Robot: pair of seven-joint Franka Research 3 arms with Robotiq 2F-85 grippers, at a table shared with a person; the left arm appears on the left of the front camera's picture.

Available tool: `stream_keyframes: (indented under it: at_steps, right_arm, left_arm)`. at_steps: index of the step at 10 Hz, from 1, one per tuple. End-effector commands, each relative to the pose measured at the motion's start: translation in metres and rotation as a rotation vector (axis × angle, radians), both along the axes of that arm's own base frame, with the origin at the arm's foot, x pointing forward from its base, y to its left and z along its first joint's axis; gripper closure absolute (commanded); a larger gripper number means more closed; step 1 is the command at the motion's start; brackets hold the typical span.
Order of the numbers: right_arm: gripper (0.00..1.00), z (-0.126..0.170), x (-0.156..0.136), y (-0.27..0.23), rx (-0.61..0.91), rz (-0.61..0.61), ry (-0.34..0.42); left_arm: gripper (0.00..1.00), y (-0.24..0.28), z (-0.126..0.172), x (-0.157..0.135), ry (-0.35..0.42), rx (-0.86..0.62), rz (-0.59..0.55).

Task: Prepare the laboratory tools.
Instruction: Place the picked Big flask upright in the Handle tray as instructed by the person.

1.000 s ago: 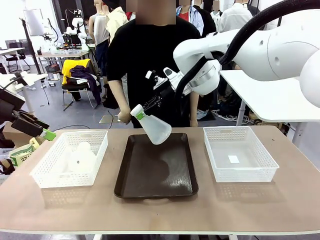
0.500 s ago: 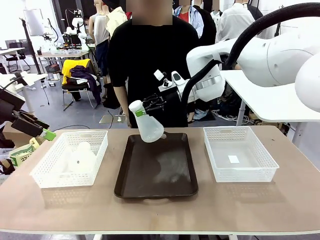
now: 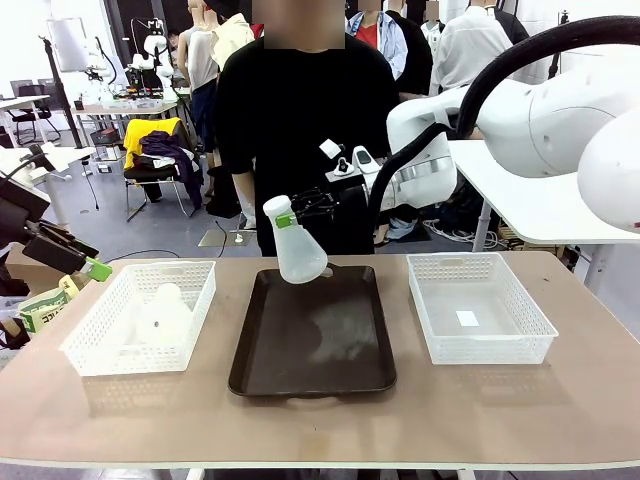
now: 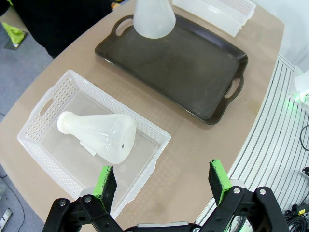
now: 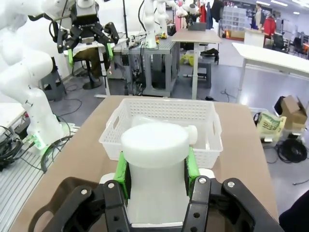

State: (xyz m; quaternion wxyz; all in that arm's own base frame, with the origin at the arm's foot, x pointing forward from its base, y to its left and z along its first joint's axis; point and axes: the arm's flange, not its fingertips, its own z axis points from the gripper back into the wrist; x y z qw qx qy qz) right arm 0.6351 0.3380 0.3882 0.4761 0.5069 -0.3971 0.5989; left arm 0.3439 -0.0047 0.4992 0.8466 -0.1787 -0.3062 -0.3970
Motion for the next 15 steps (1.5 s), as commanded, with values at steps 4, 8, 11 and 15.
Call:
stream_keyframes:
  at_steps: [4,8,11,15]
  right_arm:
    - [1.0,-0.022,0.004,-0.004,0.082,0.078,0.006]
    - [1.0,-0.065,0.006,-0.017,0.328,0.144,-0.064]
    - [1.0,-0.077,0.011,-0.018,0.357,0.141,-0.103]
    - [1.0,-0.091,0.023,-0.013,0.326,0.12,-0.05]
  left_arm:
    - [0.0,0.002,-0.001,0.0,-0.001,0.001,-0.008]
    - [0.0,0.002,-0.001,0.0,-0.001,0.001,-0.008]
    - [0.0,0.002,-0.001,0.0,-0.001,0.001,-0.008]
    - [0.0,0.002,-0.001,0.0,-0.001,0.001,-0.008]
